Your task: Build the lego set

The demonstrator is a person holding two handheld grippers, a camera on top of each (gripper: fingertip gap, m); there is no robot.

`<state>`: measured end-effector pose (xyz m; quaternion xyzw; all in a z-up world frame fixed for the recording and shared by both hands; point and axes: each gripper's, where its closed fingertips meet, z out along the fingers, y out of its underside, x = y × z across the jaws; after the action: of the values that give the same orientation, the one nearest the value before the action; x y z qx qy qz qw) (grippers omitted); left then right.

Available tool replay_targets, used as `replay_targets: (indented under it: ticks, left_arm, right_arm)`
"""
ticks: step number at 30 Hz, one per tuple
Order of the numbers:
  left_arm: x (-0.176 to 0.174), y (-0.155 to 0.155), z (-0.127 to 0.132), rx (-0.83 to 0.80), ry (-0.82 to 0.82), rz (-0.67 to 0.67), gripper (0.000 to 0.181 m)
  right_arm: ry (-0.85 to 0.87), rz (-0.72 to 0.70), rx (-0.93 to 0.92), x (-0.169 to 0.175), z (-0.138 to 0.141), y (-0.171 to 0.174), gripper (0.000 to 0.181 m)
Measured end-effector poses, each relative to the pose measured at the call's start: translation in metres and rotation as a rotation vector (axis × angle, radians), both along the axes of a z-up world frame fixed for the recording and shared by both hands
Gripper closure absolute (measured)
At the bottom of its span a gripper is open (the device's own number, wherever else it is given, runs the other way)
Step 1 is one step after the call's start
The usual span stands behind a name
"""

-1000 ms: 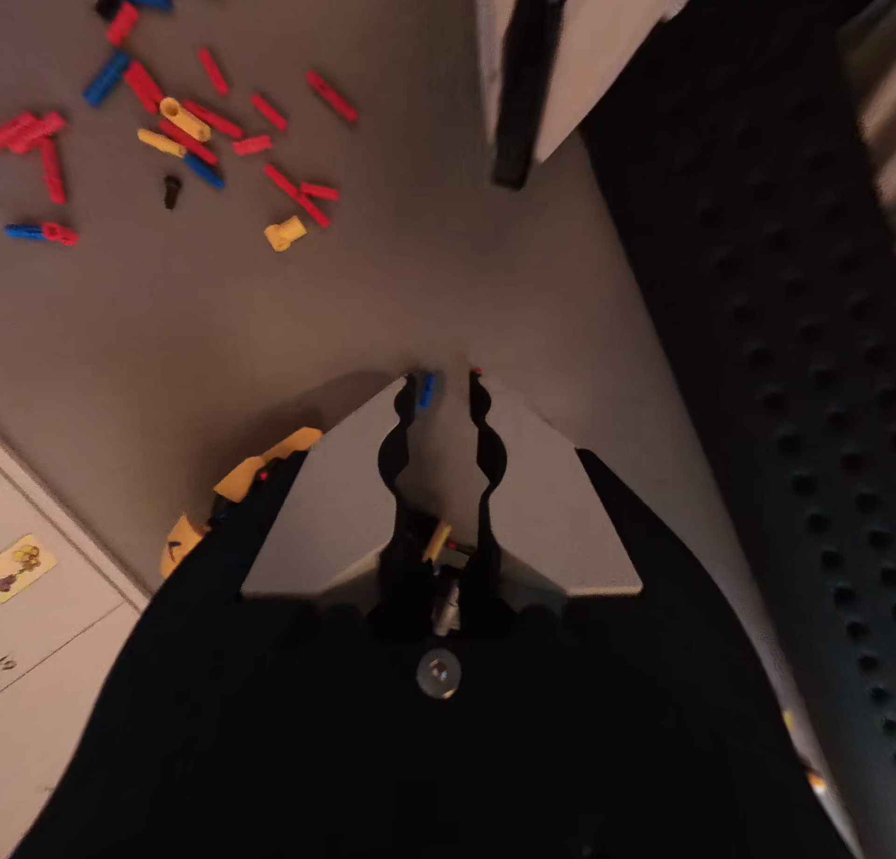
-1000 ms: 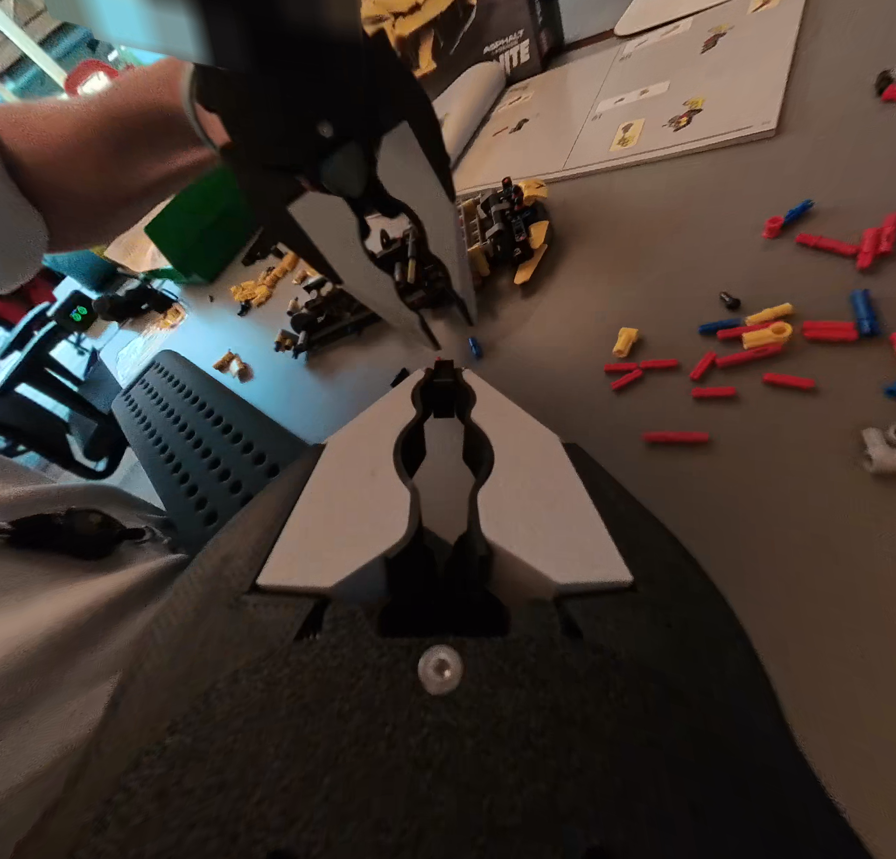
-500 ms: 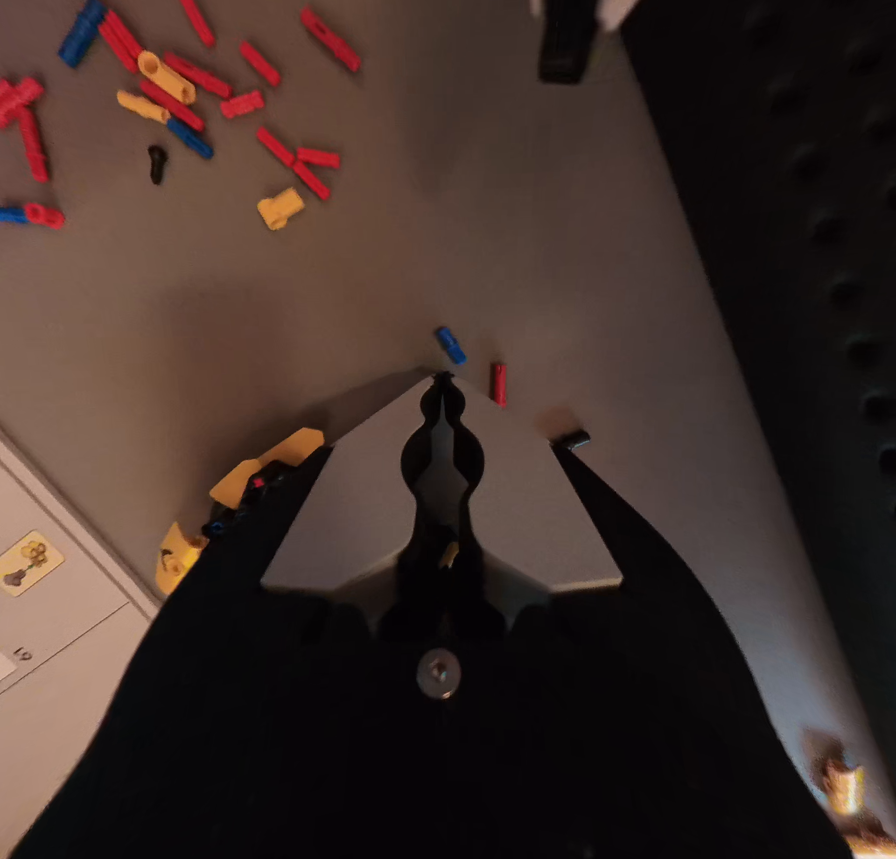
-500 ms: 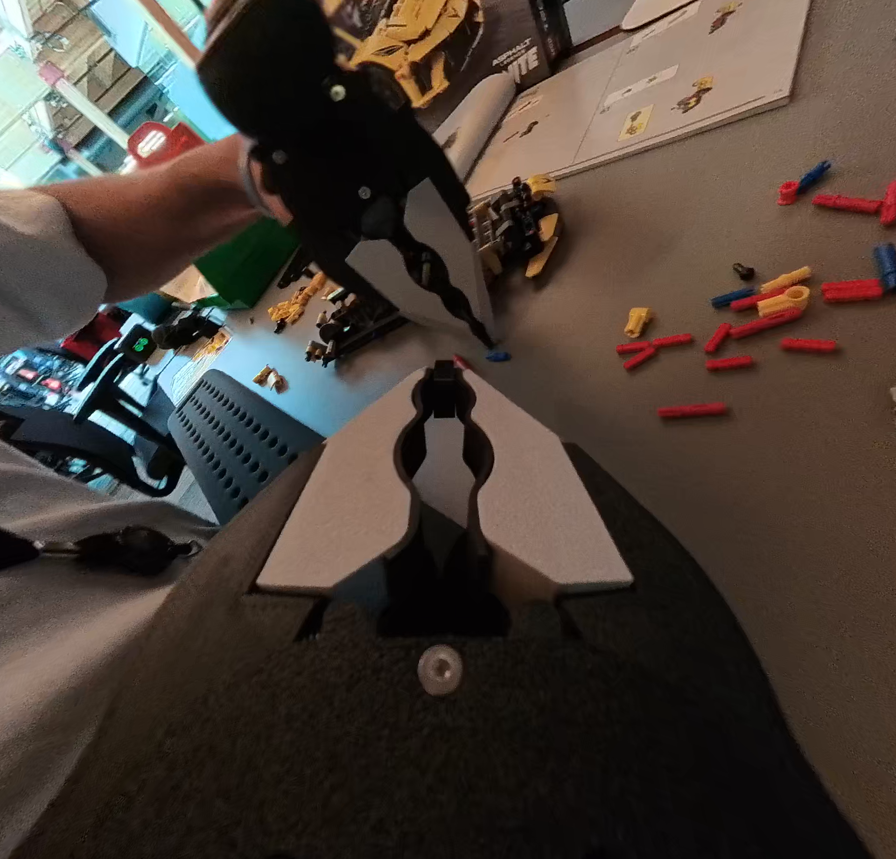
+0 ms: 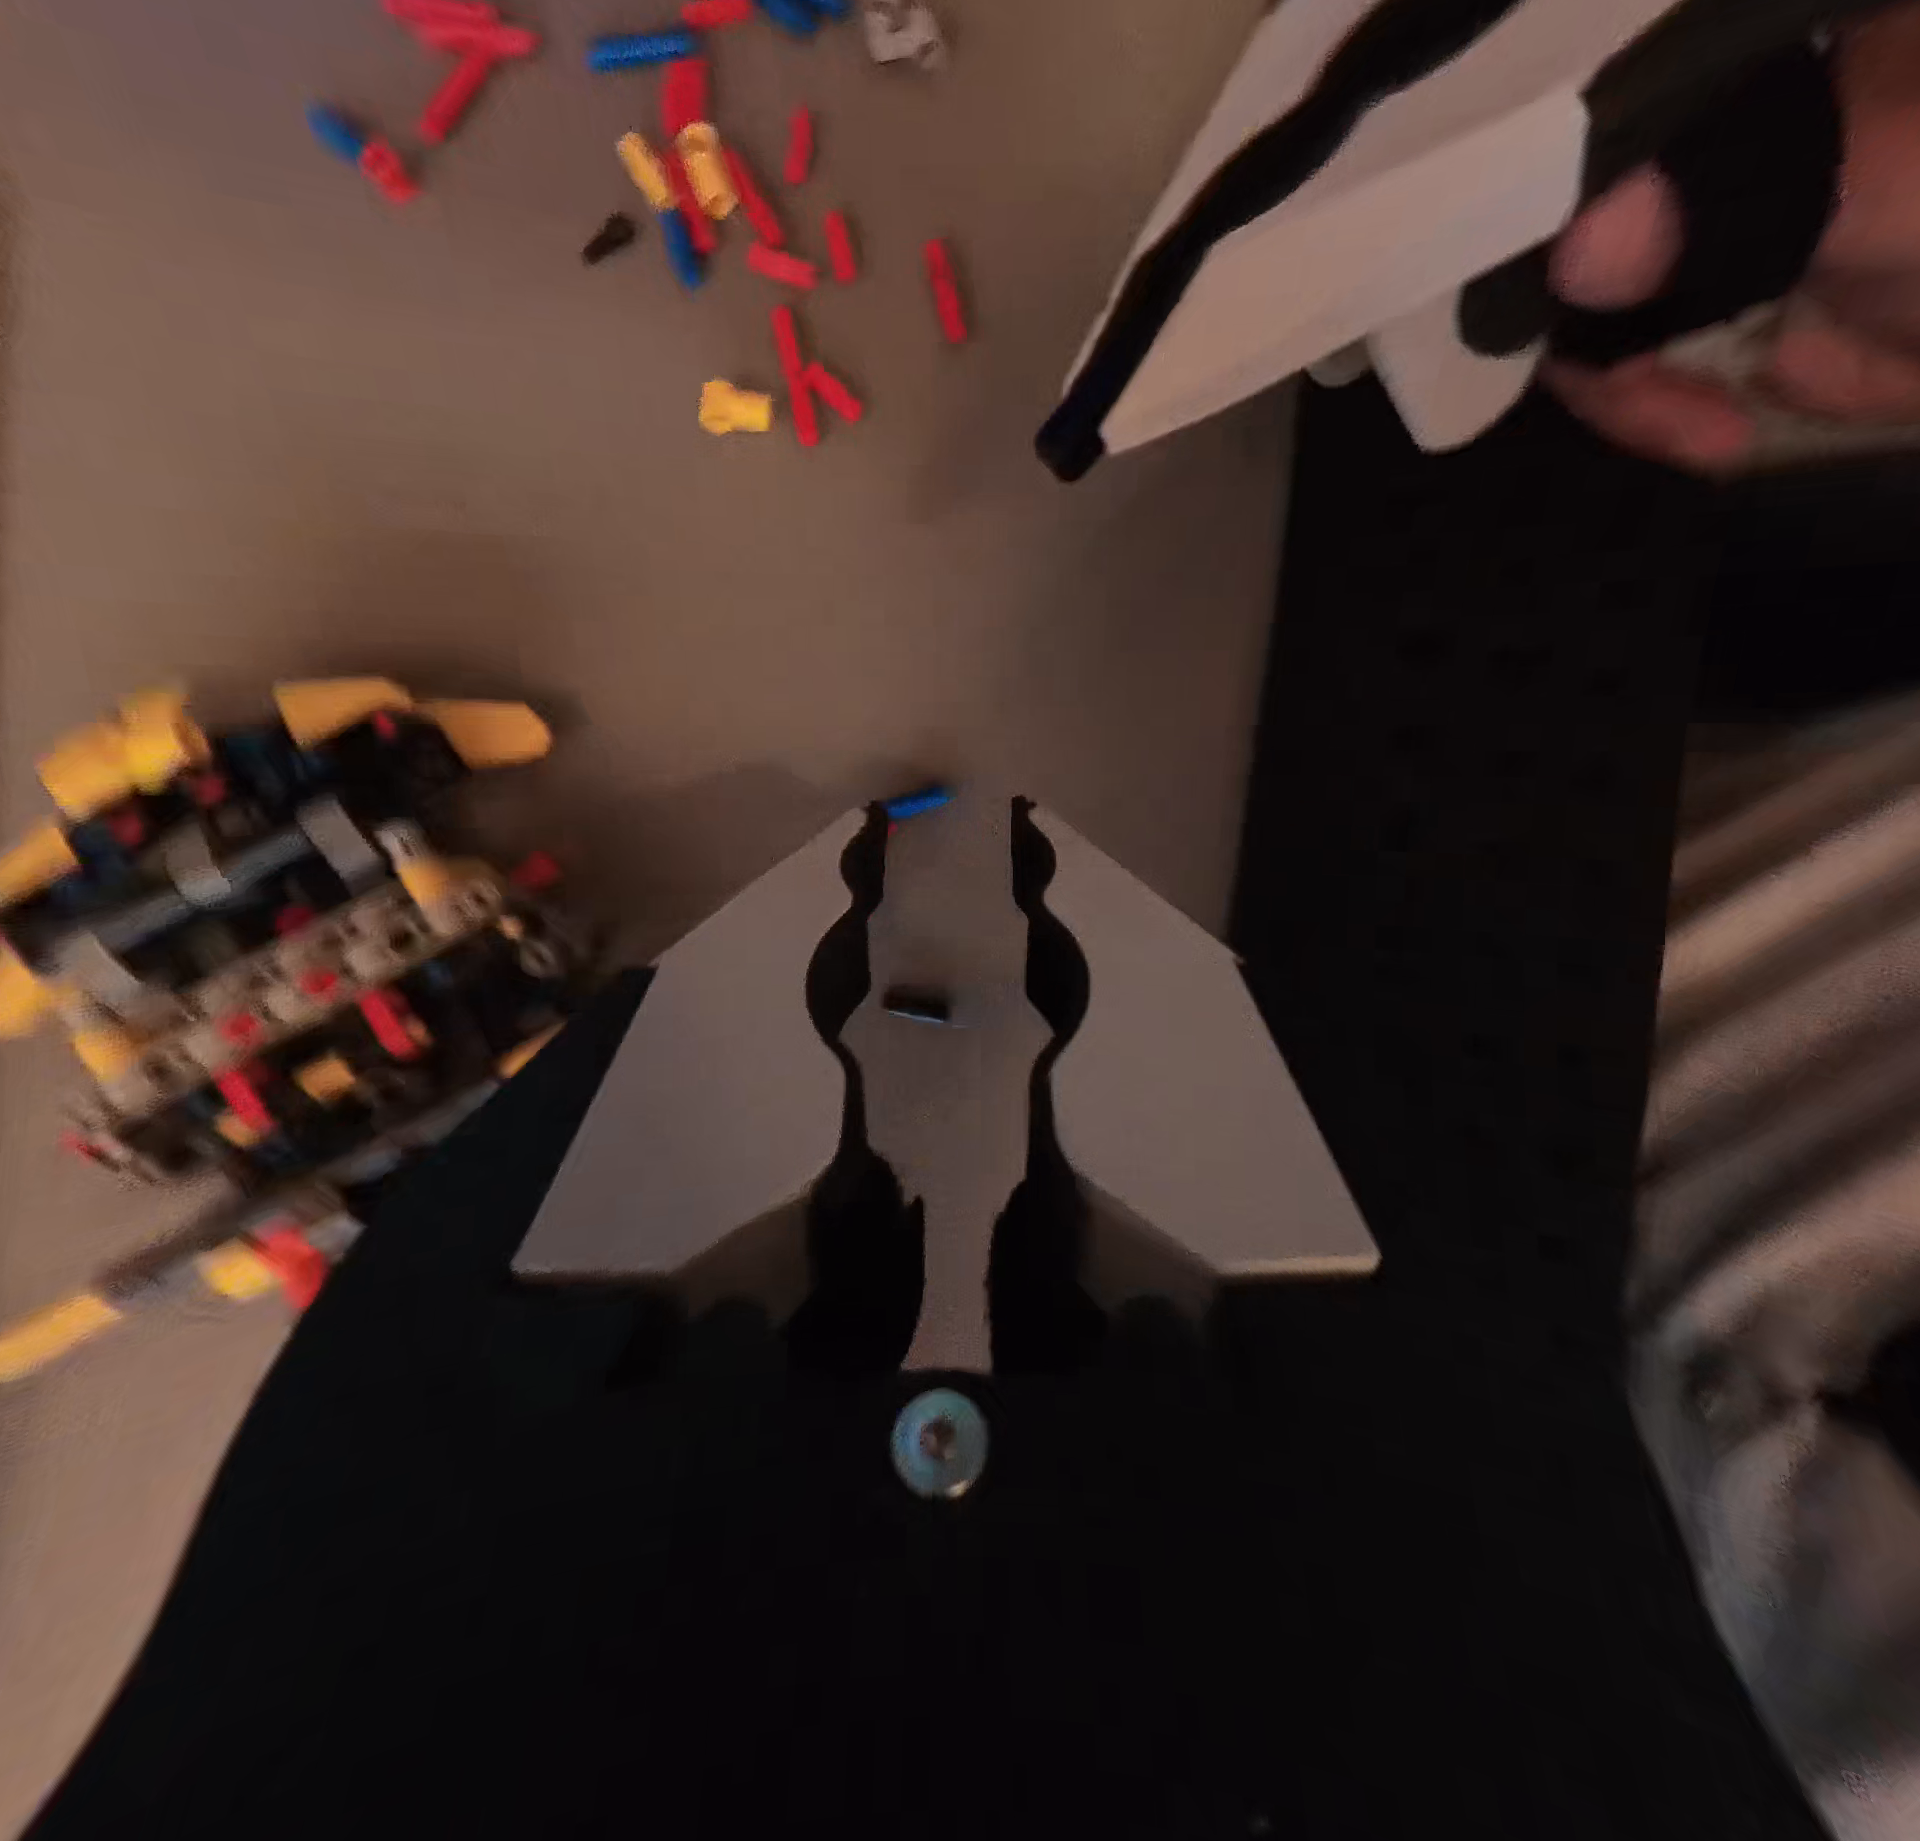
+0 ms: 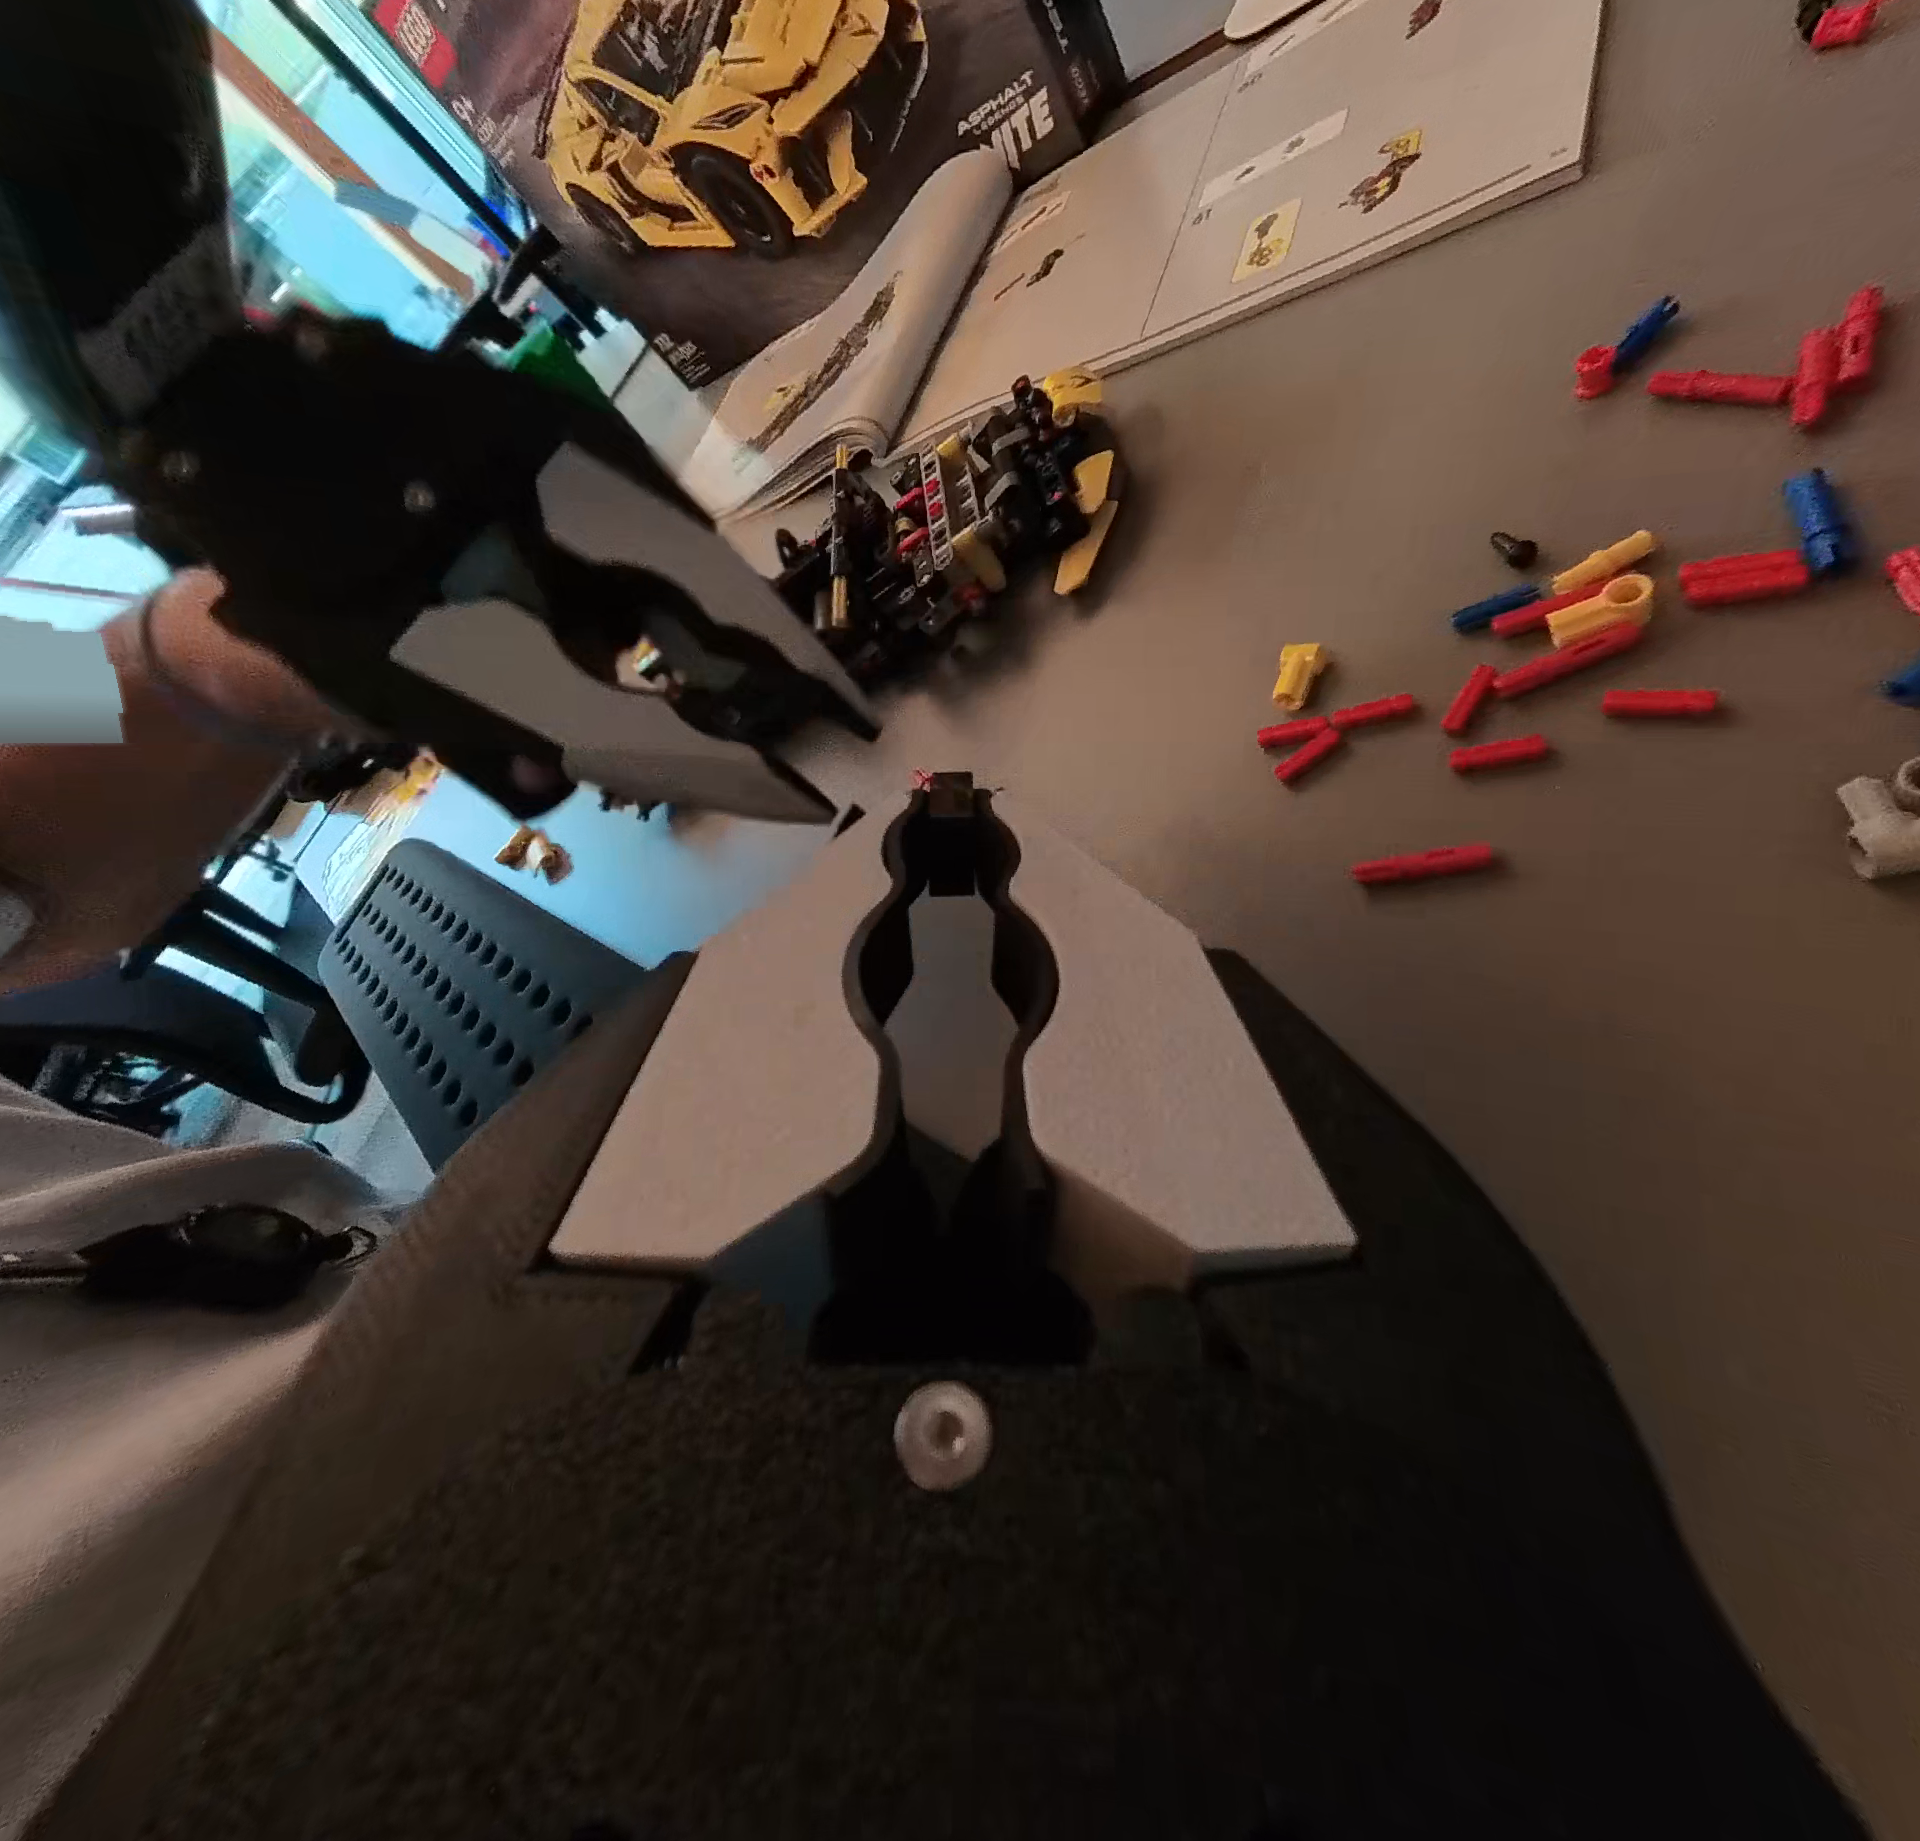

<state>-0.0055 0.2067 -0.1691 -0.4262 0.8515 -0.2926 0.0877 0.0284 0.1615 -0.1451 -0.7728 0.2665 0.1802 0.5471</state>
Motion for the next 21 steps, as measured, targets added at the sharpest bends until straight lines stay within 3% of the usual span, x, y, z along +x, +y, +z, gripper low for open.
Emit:
replay_targets:
  ticks: [4, 7, 14, 21]
  left_arm:
    - [0.001, 0.0, -0.014, -0.129, 0.006, 0.435, 0.155]
    - [0.002, -0.004, -0.02, -0.16, -0.01, 0.642, 0.153]
    - [-0.004, 0.001, -0.031, -0.095, -0.036, 0.86, 0.153]
    - [0.012, -0.002, -0.031, -0.159, -0.026, 0.861, 0.153]
  right_arm:
    - [0.011, 0.019, 0.007, 0.0, 0.0, 0.005, 0.174]
    - [0.017, 0.05, 0.01, -0.002, 0.0, 0.008, 0.174]
    - [0.039, 0.119, 0.051, -0.011, 0.005, 0.009, 0.174]
    - [0.053, 0.141, 0.077, -0.014, 0.008, 0.008, 0.174]
